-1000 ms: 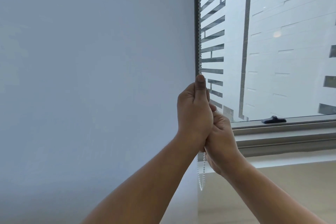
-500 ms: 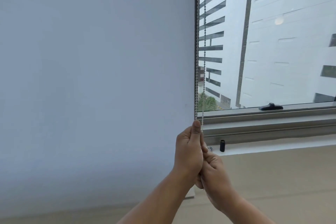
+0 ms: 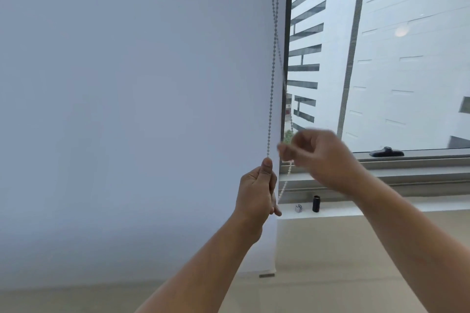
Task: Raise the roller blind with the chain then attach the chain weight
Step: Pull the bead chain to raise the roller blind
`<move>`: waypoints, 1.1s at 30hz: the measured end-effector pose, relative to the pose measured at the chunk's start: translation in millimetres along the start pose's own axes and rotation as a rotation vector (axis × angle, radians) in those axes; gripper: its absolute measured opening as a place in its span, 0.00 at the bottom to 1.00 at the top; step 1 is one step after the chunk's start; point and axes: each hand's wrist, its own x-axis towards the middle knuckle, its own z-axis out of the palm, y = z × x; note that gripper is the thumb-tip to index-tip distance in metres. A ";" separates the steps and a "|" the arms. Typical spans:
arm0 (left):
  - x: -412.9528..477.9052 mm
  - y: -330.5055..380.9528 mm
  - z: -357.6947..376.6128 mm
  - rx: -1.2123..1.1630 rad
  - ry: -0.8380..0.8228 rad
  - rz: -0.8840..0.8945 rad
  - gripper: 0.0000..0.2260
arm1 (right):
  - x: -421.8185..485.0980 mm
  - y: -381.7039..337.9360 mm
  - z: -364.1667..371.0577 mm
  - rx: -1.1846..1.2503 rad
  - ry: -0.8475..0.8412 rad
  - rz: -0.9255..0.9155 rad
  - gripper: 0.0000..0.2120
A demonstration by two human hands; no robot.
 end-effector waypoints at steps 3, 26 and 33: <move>-3.2 0.7 3.7 0.000 -0.007 0.003 0.22 | 28.3 -30.4 -1.9 0.461 0.059 0.099 0.15; 43.4 171.4 41.0 -0.206 -0.082 0.268 0.18 | 31.6 -49.0 32.0 1.039 0.100 -0.025 0.17; 23.8 122.3 37.8 -0.349 -0.246 0.151 0.17 | -15.1 -15.1 41.1 1.001 0.068 0.027 0.18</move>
